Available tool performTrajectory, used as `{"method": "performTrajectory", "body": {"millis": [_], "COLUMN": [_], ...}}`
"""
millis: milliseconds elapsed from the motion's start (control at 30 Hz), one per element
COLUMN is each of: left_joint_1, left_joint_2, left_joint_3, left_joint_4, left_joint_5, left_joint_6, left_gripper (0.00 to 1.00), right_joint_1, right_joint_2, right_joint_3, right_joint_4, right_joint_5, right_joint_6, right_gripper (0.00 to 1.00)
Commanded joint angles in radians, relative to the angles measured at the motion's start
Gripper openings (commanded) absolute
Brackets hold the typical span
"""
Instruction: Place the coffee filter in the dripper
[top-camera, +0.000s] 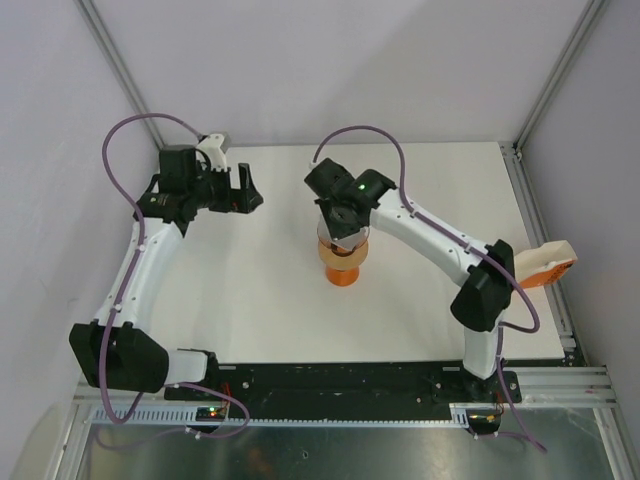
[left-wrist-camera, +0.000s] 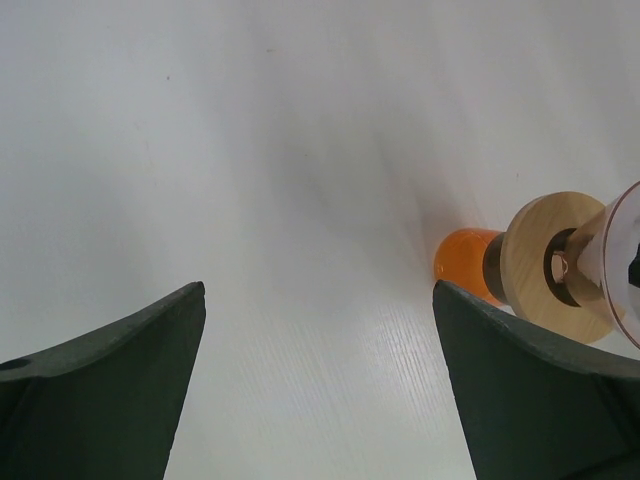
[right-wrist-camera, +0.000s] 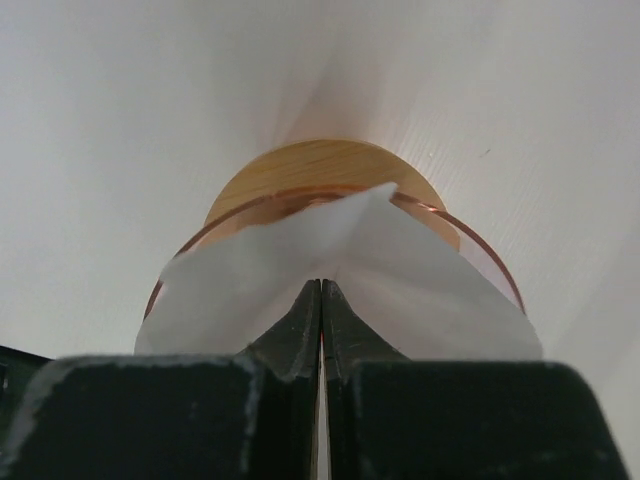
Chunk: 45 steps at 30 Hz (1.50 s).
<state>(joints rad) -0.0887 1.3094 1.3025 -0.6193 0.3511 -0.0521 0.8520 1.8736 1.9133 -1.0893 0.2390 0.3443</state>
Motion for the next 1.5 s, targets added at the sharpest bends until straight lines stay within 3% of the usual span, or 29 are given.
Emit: {"method": "performTrajectory", "body": {"millis": [0,400,967,1067,1300,1467], "left_joint_1": [0.02,0.032,0.035,0.034,0.034,0.035], "left_joint_2": [-0.044,-0.036,-0.03,-0.031,-0.031,-0.03], "left_joint_3": [-0.014,-0.022,-0.022,-0.021,-0.019,-0.02], "left_joint_4": [0.052,0.062,0.068,0.067,0.067,0.068], "left_joint_5": [0.057,0.087,0.104,0.105,0.112,0.117], "left_joint_6": [0.006,-0.001,-0.005,-0.005,-0.006,-0.008], "left_gripper": [1.0,1.0,1.0,1.0,1.0,1.0], "right_joint_1": [0.012,0.017,0.021,0.021,0.024,0.034], "right_joint_2": [0.052,0.137,0.115,0.098,0.082,0.07], "right_joint_3": [0.062,0.051,0.1,0.102,0.101,0.104], "right_joint_4": [-0.056,-0.054,-0.067,-0.066,-0.07,-0.062], "right_joint_5": [0.042,0.068,0.081,0.087,0.097,0.098], "right_joint_6": [-0.023,-0.022,-0.036,-0.039,-0.045,-0.057], "right_gripper": [0.0,0.0,0.0,0.04,0.23,0.28]}}
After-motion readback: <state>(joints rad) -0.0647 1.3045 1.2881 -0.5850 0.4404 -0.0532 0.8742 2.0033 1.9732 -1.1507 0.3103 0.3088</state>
